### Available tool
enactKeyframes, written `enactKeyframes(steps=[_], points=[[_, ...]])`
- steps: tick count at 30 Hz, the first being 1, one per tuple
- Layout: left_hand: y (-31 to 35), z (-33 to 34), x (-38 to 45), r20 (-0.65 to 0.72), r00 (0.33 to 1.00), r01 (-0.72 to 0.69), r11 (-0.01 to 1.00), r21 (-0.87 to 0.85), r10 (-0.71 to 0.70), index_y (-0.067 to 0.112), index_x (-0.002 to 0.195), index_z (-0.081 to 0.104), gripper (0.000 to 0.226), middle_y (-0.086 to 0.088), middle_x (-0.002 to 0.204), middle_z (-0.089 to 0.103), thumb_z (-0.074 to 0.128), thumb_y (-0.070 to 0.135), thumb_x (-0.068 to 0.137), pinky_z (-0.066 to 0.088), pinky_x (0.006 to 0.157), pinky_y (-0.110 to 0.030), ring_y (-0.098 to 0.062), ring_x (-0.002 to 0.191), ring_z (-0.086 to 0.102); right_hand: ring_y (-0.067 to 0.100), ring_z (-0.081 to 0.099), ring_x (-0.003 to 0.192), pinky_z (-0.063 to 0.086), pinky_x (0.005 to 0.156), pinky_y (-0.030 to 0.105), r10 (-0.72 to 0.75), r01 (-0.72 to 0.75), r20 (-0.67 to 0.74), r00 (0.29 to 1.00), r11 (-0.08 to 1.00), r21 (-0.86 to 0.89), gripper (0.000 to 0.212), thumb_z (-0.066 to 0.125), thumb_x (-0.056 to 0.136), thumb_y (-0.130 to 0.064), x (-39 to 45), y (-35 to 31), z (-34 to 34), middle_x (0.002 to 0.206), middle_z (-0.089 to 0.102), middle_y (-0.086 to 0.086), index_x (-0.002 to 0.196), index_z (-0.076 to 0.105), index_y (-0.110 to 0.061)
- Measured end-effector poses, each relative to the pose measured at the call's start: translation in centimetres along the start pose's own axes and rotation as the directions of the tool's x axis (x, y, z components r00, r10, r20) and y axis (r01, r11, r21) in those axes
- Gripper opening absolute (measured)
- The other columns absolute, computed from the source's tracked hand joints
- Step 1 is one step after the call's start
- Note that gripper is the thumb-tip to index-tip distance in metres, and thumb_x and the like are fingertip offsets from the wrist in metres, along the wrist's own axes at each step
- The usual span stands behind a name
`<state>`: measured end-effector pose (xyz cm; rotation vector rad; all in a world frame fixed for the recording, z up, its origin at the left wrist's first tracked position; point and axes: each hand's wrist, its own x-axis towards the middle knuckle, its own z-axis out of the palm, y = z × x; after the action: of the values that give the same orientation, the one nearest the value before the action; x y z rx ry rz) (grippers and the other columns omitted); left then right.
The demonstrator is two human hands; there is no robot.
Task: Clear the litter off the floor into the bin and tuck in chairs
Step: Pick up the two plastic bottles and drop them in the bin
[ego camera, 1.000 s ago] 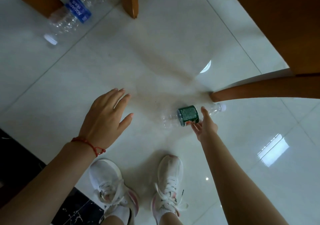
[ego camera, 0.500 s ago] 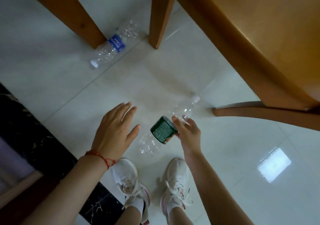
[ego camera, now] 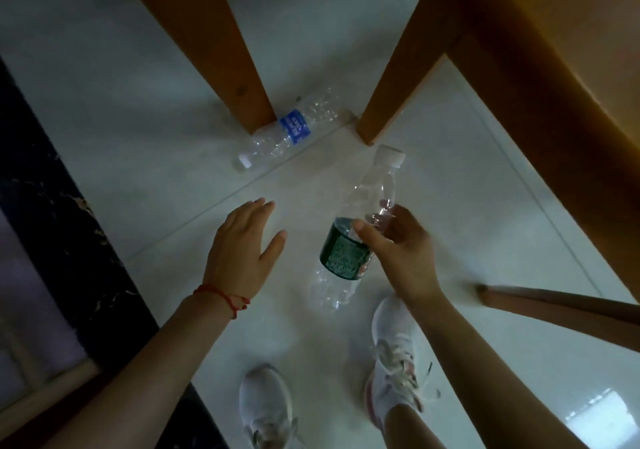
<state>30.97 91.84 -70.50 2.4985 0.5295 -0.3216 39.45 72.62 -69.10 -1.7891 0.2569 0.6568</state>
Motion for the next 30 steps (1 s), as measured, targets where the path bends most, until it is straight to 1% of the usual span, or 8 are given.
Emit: enactKeyframes(steps=[4,12,15,20,22,25,27,30], points=[[-2.1,1.7,4.2,-0.068,0.997,0.021,0.999,-0.05,-0.024,0.002,0.128,0.047,0.068,-0.021,0.132,0.051,0.038,0.049,0.081,0.036,0.101,-0.044,-0.035,0.123,0.044,-0.002,0.062,0.083,0.049,0.065,0.006,-0.043,0.047,0.083,0.996,0.998,-0.048,0.036,0.074,0.074,-0.018,3.5,1.4,0.7,0.089,0.065,-0.012,0.101,0.054,-0.027],[-5.1,4.3,12.6,-0.184,0.98,-0.079,0.996,-0.043,0.07,-0.003,0.123,0.05,0.065,-0.025,0.122,0.056,0.041,0.043,0.079,0.038,0.096,-0.036,-0.039,0.111,0.051,0.005,0.068,0.086,0.053,0.075,0.025,-0.167,0.18,0.192,0.967,0.982,-0.053,0.031,0.075,0.071,-0.023,10.2,3.6,2.4,0.09,0.07,-0.009,0.091,0.057,-0.037],[-6.1,5.4,15.1,-0.196,0.975,-0.105,0.994,-0.001,0.103,-0.001,0.124,0.05,0.059,-0.023,0.123,0.056,0.052,0.038,0.08,0.042,0.095,-0.039,-0.037,0.111,0.052,0.01,0.068,0.089,0.055,0.077,0.029,-0.215,0.232,0.243,0.946,0.972,-0.043,0.033,0.074,0.065,-0.03,11.9,4.2,2.6,0.094,0.071,-0.006,0.092,0.057,-0.037],[-6.5,7.0,17.5,-0.253,0.963,-0.08,0.994,0.078,0.098,0.0,0.127,0.047,0.057,-0.023,0.13,0.05,0.067,0.025,0.08,0.041,0.098,-0.045,-0.037,0.12,0.045,0.015,0.069,0.09,0.056,0.079,0.035,-0.257,0.276,0.292,0.921,0.961,-0.022,0.034,0.075,0.068,-0.019,13.3,5.7,1.5,0.093,0.073,0.001,0.098,0.061,-0.031],[-6.4,7.3,18.2,-0.287,0.954,-0.062,0.994,0.091,0.085,0.001,0.127,0.048,0.059,-0.022,0.129,0.05,0.07,0.024,0.078,0.04,0.097,-0.043,-0.036,0.12,0.044,0.015,0.07,0.089,0.057,0.076,0.03,-0.259,0.267,0.29,0.921,0.964,0.011,0.037,0.077,0.061,-0.032,13.6,6.5,1.1,0.09,0.074,-0.001,0.095,0.062,-0.03],[-6.0,7.2,19.1,-0.287,0.958,0.022,1.0,-0.001,-0.021,0.004,0.124,0.05,0.061,-0.019,0.122,0.052,0.074,0.027,0.073,0.042,0.087,-0.035,-0.032,0.113,0.047,0.011,0.07,0.085,0.057,0.072,0.024,-0.254,0.255,0.28,0.926,0.966,0.031,0.063,0.081,0.042,-0.059,13.8,7.9,0.6,0.093,0.074,-0.003,0.095,0.064,-0.027],[-5.9,7.3,19.6,-0.251,0.965,0.061,0.997,-0.054,-0.073,0.005,0.116,0.055,0.06,-0.018,0.115,0.056,0.078,0.032,0.067,0.04,0.079,-0.03,-0.031,0.106,0.052,0.01,0.07,0.083,0.056,0.07,0.023,-0.232,0.235,0.271,0.934,0.972,0.023,0.052,0.083,0.051,-0.048,13.9,8.4,0.4,0.092,0.074,-0.003,0.094,0.064,-0.026],[-5.6,7.4,19.7,-0.227,0.966,0.091,0.986,-0.138,-0.121,0.005,0.108,0.059,0.055,-0.014,0.105,0.062,0.078,0.035,0.066,0.039,0.073,-0.027,-0.029,0.097,0.057,0.005,0.069,0.077,0.054,0.065,0.017,-0.209,0.207,0.26,0.943,0.978,0.034,0.028,0.07,0.072,-0.008,14.2,8.9,0.2,0.079,0.075,-0.009,0.092,0.062,-0.026]])
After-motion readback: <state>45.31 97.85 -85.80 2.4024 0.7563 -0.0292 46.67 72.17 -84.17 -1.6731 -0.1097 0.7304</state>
